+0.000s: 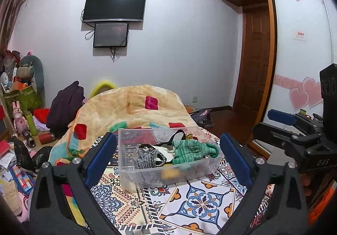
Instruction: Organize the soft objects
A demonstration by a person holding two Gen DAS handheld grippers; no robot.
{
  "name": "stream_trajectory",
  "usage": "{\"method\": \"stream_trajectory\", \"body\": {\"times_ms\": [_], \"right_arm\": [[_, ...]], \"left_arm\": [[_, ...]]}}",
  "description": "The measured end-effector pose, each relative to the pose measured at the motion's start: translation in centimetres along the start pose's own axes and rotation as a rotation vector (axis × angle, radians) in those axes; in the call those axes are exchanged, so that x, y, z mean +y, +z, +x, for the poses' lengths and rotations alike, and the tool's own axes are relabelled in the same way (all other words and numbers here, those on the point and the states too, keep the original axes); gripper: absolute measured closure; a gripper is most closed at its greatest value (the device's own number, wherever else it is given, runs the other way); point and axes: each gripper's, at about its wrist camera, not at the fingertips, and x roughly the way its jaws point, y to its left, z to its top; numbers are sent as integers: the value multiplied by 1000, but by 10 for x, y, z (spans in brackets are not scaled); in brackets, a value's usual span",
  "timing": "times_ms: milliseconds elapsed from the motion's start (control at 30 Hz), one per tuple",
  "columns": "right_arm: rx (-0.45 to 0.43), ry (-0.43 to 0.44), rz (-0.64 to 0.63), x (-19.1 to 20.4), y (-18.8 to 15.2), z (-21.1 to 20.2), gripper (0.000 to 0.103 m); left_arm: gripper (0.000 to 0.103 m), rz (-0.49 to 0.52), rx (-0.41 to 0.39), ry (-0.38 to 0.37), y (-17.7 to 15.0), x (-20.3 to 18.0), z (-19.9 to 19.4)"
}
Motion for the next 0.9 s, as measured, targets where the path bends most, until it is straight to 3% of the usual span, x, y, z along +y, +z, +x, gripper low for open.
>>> {"method": "stream_trajectory", "body": {"times_ms": [900], "right_arm": [[5, 18, 17, -2, -3, -4, 0]], "left_arm": [[1, -2, 6, 7, -3, -1, 1]]}}
